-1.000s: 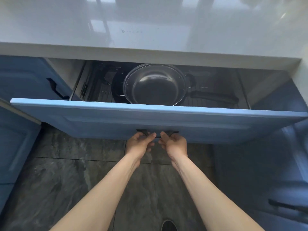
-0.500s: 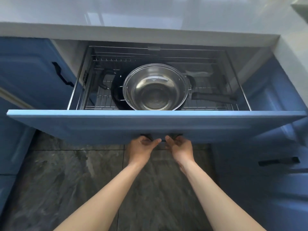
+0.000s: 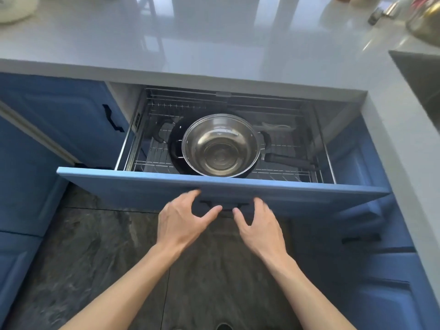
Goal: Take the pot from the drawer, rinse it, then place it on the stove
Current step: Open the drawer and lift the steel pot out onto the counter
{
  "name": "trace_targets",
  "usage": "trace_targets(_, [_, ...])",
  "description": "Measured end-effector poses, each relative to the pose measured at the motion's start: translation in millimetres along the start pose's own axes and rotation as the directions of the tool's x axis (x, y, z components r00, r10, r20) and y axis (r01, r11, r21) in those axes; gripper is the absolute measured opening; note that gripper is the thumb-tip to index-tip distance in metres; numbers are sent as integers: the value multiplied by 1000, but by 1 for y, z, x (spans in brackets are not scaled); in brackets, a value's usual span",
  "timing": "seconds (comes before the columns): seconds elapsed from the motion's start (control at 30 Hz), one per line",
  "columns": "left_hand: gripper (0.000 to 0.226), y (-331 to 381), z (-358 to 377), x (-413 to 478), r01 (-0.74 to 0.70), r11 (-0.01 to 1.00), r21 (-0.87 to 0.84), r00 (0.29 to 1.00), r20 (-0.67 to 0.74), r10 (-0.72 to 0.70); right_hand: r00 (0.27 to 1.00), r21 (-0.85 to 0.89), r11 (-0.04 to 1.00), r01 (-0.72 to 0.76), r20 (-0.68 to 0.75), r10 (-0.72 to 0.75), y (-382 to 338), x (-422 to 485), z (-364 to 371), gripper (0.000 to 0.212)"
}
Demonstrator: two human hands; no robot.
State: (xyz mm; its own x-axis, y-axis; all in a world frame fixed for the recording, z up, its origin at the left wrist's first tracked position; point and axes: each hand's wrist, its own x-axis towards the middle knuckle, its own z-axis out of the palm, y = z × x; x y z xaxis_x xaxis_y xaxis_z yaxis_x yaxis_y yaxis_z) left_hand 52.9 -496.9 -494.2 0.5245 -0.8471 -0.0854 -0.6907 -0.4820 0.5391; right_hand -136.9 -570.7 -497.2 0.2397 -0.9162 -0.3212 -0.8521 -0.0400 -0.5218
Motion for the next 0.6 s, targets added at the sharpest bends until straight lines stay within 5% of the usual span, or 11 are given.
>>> trace_targets(0.27, [94, 40, -103, 31, -54, 991, 122, 998, -33, 58, 991, -112, 988, 102, -70, -110, -45, 20, -104, 77])
trace_targets(0.6, [108, 4, -101, 182, -60, 973, 222, 978, 208, 13, 998, -269, 963, -22, 54, 38, -73, 156, -107, 70])
